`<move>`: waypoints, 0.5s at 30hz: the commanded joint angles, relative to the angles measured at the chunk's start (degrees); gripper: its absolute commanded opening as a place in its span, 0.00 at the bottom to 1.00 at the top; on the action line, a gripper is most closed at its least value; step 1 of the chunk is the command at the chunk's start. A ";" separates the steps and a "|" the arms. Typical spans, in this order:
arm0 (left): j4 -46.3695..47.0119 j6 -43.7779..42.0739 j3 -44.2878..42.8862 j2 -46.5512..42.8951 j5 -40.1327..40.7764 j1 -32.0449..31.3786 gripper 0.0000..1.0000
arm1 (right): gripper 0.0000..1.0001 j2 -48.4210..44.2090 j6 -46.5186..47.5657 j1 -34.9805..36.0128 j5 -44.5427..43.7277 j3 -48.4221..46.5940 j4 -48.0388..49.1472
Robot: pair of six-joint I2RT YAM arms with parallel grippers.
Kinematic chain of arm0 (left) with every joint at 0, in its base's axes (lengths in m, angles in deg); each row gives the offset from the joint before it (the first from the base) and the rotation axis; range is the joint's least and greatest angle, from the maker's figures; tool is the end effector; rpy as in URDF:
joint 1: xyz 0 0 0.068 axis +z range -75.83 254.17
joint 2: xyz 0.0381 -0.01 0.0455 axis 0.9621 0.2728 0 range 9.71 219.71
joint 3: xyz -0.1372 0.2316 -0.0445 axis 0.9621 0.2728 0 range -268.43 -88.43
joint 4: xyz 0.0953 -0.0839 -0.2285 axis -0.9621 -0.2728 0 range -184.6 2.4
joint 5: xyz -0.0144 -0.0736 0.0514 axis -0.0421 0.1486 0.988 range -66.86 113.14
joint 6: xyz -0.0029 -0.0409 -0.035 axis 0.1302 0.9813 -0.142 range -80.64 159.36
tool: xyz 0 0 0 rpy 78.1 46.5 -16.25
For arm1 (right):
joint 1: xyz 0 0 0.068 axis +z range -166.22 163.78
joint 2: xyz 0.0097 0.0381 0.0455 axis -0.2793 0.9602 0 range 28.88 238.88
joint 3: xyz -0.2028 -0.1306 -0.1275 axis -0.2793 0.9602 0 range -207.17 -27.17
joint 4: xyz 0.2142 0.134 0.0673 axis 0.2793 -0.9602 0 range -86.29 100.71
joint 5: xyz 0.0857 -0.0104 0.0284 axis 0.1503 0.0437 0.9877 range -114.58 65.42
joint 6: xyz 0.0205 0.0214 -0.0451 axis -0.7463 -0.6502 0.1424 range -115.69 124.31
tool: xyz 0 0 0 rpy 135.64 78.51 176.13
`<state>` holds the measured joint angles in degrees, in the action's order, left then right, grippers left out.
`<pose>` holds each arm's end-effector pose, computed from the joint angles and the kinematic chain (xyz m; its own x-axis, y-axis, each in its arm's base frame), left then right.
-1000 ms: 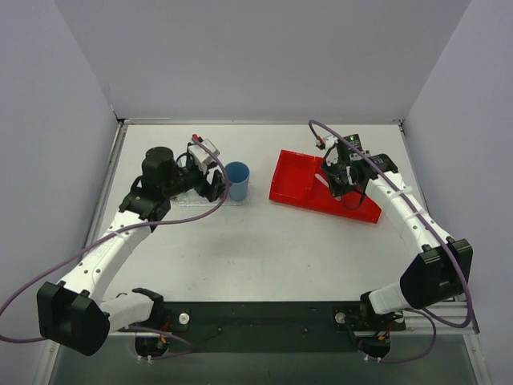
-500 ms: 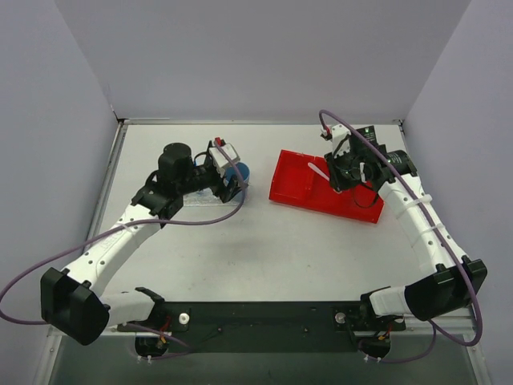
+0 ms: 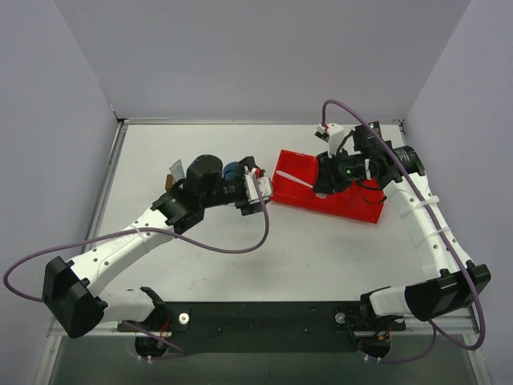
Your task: Prepare toiletry sets of a toothbrush and toothpaste on the tray
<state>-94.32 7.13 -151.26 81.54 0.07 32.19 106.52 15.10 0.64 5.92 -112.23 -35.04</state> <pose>0.2076 -0.2055 0.3563 0.3074 0.3835 -0.8709 0.8651 0.2685 0.4237 0.2634 0.0988 0.3976 -0.4651 -0.3095 -0.8294 -0.7308 0.6629 0.1625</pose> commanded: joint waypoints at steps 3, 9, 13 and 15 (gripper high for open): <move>-0.57 -8.28 -3.61 2.52 6.80 -4.51 0.84 | 0.00 -1.09 0.90 0.36 12.38 -3.45 -4.33; -0.84 -11.89 -4.85 5.42 8.92 -6.01 0.84 | 0.00 -2.15 1.08 0.98 15.72 -3.80 -5.31; -0.40 -13.47 -5.29 6.74 10.06 -6.27 0.84 | 0.00 -2.41 0.82 1.42 16.52 -3.54 -5.66; -0.05 -13.74 -5.46 7.27 10.50 -6.36 0.84 | 0.00 -2.50 0.82 1.59 16.87 -3.19 -5.74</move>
<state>-95.74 -4.06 -153.62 88.10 8.71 26.22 105.96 15.14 1.56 19.10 -113.98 -38.98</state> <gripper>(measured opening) 0.840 0.167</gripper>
